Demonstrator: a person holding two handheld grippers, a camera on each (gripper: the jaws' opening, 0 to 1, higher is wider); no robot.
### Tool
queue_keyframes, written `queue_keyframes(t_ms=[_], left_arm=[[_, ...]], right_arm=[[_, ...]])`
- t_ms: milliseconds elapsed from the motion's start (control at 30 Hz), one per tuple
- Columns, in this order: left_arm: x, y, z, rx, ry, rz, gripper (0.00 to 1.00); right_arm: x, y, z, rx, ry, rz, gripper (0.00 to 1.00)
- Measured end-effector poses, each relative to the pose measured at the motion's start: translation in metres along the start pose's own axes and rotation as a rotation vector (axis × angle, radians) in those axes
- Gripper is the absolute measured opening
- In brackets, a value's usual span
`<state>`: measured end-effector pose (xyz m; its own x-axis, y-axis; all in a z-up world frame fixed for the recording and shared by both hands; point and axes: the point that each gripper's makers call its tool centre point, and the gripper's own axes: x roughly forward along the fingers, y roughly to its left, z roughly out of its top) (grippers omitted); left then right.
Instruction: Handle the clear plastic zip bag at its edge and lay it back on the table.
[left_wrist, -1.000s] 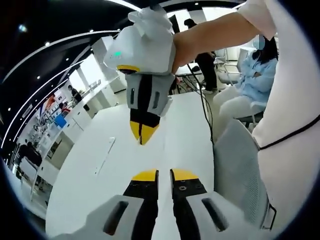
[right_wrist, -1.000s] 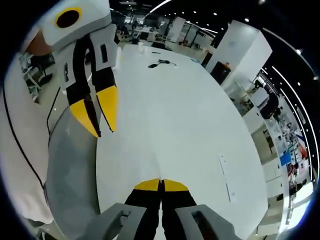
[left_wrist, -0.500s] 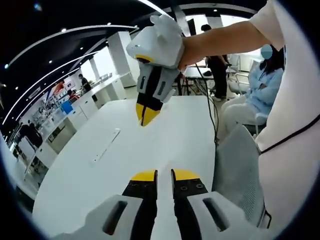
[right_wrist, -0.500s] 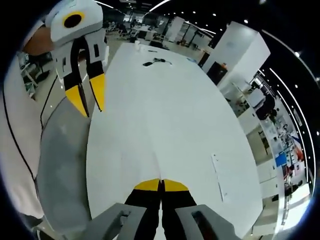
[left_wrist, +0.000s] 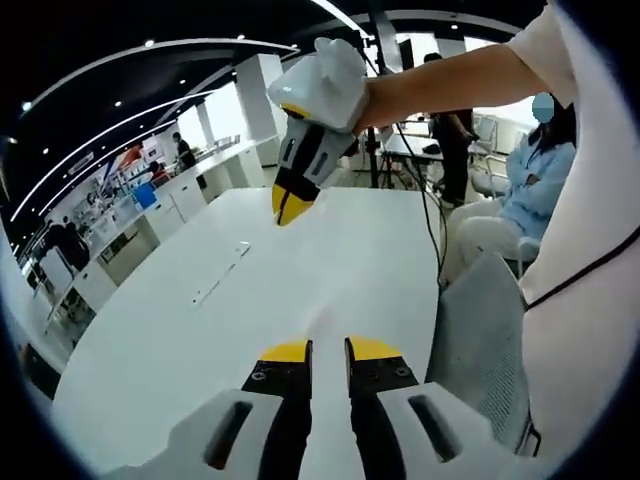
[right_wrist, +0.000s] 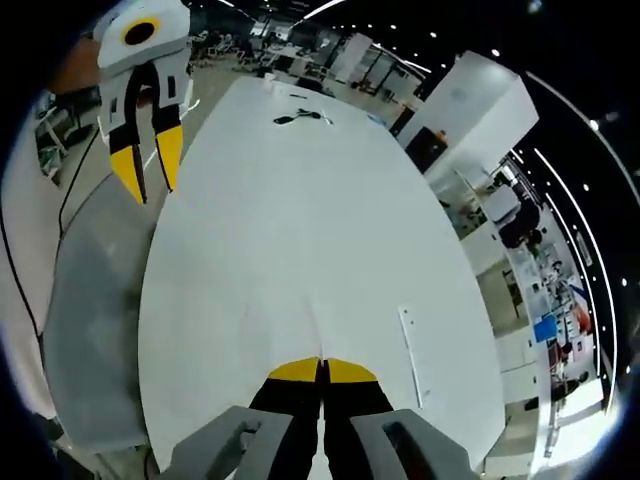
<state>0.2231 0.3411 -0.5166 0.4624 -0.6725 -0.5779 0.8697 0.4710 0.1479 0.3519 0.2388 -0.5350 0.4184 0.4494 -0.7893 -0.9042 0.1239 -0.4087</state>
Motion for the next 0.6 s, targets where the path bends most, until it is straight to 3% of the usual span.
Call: queue_keyframes(t_ms=[367, 600], left_arm=[[0.003, 0.012, -0.006, -0.067, -0.010, 0.014, 0.13], [0.007, 0.018, -0.013, -0.140, -0.031, 0.013, 0.21]], right_arm=[[0.019, -0.032, -0.002, -0.026, -0.007, -0.054, 0.00], [0.037, -0.048, -0.008, -0.011, -0.016, -0.080, 0.00]])
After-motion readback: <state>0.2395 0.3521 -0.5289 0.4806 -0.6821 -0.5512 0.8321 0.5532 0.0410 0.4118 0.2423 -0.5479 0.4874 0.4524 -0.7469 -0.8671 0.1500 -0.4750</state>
